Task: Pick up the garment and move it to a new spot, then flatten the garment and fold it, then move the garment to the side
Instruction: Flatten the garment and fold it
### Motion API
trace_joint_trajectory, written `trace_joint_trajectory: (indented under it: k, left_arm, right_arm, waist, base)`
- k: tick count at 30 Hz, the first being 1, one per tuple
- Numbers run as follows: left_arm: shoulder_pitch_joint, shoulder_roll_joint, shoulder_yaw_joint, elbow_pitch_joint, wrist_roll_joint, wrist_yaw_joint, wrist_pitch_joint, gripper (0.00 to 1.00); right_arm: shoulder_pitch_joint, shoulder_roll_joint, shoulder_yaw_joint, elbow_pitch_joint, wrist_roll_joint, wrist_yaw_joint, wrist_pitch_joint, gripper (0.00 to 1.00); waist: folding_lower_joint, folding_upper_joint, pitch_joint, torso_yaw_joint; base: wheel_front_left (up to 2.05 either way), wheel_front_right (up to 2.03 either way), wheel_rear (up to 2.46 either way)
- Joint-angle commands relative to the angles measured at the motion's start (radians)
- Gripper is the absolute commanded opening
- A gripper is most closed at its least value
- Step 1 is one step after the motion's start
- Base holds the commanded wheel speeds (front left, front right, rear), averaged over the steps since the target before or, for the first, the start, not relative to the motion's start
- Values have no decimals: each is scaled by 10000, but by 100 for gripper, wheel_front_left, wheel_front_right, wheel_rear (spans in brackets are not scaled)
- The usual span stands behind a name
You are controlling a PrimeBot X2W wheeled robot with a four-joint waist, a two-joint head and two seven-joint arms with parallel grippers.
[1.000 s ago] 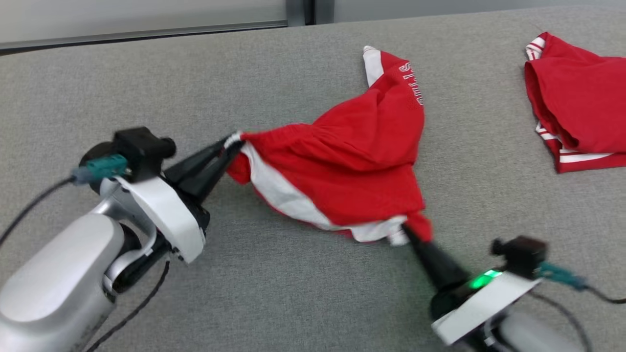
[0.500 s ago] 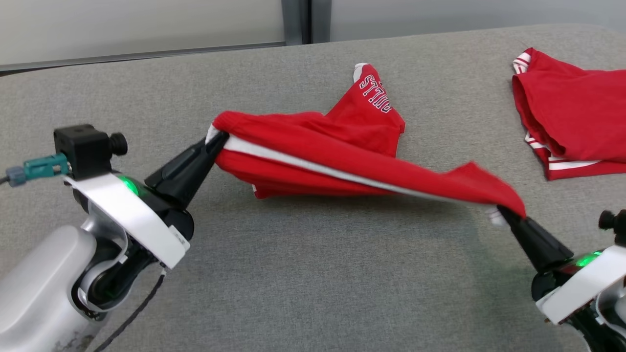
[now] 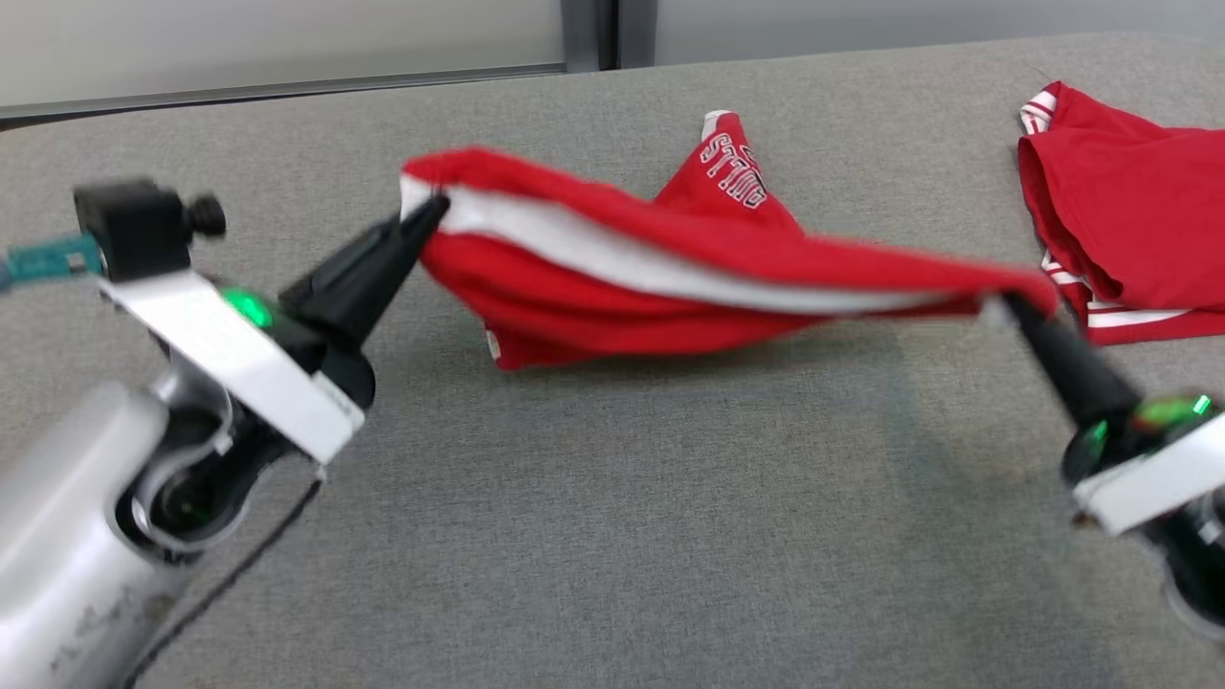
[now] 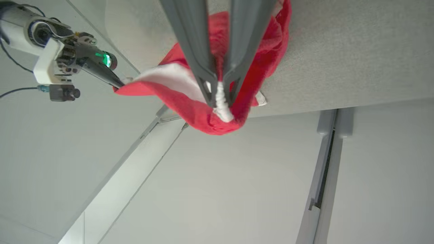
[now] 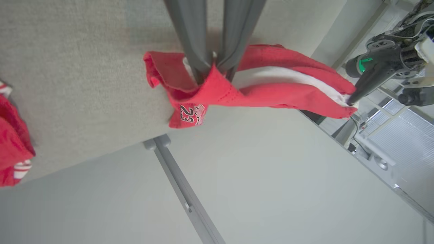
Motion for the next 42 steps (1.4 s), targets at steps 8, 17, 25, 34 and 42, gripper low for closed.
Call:
trace_joint_trajectory:
  k: [8, 17, 25, 34, 42]
  left_arm:
    - [-3991, -688, 229, 544, -309, -58, 1544, 0]
    - [-8559, -2185, -392, 2959, 1353, -51, 1123, 0]
    - [-7893, -1464, -2364, 2173, 1242, -44, -895, 0]
    - [-3364, 759, -4234, 552, -87, -42, -1960, 0]
    - [-374, 1432, -5657, 142, -439, -42, -2515, 0]
  right_arm:
    - [-3550, -780, -989, -310, 479, -1, 827, 0]
    - [-7529, -282, -1233, 1800, -586, -1, 491, 0]
    - [-6847, -1272, -133, 1107, -309, -1, 218, 0]
    - [-3261, -2368, 1464, 405, 1005, -1, 331, 0]
    - [-734, -2487, 2452, 310, 2098, -3, 140, 0]
  waist:
    - [0, 0, 937, -638]
    - [0, 0, 2124, -1303]
    - [0, 0, 2129, -1107]
    - [0, 0, 1849, -667]
    - [0, 0, 1248, -264]
  base:
    - [0, 0, 0]
    - [0, 0, 0]
    - [0, 0, 0]
    - [0, 0, 0]
    - [0, 0, 0]
